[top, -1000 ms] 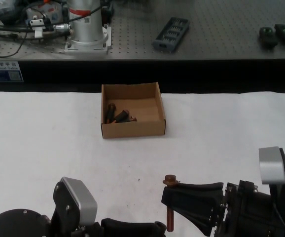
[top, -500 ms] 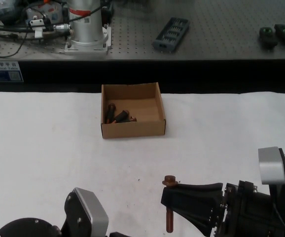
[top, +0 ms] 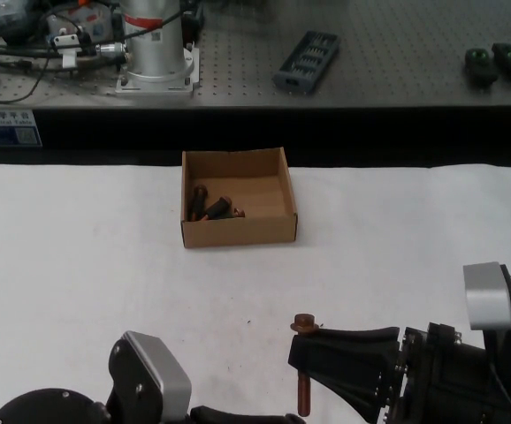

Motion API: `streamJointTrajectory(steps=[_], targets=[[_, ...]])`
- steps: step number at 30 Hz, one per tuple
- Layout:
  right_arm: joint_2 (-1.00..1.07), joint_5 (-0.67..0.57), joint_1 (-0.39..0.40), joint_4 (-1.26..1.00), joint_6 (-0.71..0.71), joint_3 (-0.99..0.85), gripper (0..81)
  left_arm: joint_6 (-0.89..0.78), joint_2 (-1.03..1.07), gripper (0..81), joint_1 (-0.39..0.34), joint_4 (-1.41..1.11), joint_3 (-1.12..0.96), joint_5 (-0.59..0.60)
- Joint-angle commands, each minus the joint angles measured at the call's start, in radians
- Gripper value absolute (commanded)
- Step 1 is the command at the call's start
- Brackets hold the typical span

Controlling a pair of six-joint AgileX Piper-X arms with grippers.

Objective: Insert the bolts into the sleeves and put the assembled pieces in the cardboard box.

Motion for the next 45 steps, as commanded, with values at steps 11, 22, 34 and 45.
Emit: streamJointTrajectory(steps=[11, 22, 34, 45], targets=[[-0.019, -0.008, -0.005, -0.031, 0.016, -0.006, 4.9, -0.005, 0.003, 10.9, -0.004, -0.013, -0.041, 0.002], [-0.019, -0.010, -0.005, -0.031, 0.016, -0.006, 4.9, -0.048, 0.003, 10.9, -0.004, -0.013, -0.041, -0.009], [-0.019, -0.034, -0.005, -0.033, 0.036, -0.002, 4.9, -0.102, 0.003, 10.9, 0.019, -0.050, -0.041, -0.045], [-0.019, -0.037, -0.005, -0.033, 0.036, -0.003, 4.9, -0.141, 0.003, 10.9, 0.022, -0.083, -0.041, -0.048]])
